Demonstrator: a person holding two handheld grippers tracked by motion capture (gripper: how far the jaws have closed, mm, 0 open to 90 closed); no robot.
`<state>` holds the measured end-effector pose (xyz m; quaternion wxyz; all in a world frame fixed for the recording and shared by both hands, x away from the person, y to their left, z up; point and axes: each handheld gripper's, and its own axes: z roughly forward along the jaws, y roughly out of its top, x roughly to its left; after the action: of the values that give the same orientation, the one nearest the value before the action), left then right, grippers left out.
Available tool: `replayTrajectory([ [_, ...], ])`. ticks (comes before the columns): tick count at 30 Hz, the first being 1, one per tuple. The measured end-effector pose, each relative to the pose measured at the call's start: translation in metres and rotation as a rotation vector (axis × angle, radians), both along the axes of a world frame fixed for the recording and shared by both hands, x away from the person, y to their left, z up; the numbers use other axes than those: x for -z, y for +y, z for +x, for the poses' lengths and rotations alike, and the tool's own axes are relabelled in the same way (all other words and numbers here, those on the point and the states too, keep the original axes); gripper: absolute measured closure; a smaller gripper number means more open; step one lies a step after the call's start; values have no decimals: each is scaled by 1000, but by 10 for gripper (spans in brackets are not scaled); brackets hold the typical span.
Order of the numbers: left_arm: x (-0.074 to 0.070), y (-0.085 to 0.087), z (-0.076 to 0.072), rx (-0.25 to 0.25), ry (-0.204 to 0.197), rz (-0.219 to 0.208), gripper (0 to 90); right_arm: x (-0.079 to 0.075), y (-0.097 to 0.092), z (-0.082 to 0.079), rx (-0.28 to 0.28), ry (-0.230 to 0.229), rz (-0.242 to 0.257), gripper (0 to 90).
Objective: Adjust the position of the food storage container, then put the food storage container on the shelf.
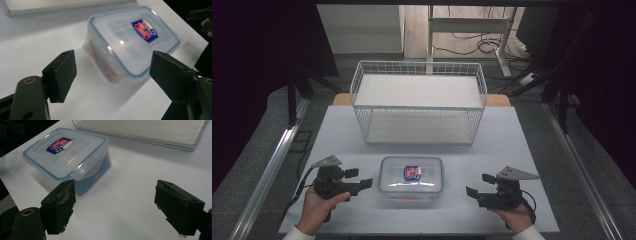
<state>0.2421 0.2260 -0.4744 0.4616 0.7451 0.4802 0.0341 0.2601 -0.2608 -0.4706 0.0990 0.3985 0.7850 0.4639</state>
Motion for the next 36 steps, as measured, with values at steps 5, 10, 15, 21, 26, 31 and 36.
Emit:
replayTrajectory([
  [5,1,-1,-4,-5,-1,21,211,0,4,2,-3,-8,-15,173],
  [10,2,-3,-6,-11,3,24,189,-1,6,7,-12,-7,-13,171],
  [15,5,-5,-6,9,16,1,183,-1,9,12,-12,16,11,165],
  [21,13,-14,9,26,76,-64,174,-1,13,12,-18,23,15,165],
  [26,21,-18,32,39,125,-116,171,-1,15,9,-10,11,-6,165],
  [31,30,-22,46,70,173,-175,169,0,19,7,-17,8,-25,165],
  [36,36,-25,49,102,192,-183,173,1,18,4,-14,2,-48,166],
])
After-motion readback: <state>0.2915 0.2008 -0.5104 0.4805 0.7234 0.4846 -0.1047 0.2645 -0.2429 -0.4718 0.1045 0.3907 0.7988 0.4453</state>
